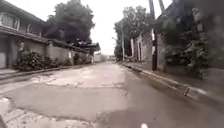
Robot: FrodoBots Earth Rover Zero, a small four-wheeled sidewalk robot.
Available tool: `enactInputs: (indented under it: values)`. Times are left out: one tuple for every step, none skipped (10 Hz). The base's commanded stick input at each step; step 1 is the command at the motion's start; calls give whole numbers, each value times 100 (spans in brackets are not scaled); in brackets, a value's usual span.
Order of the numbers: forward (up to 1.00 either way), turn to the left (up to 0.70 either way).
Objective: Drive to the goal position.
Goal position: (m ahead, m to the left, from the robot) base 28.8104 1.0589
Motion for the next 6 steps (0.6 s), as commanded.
enactInputs:
  values:
    - [100,0]
    - [100,-3]
    - [100,-25]
    - [100,-32]
    - [100,-2]
    - [100,0]
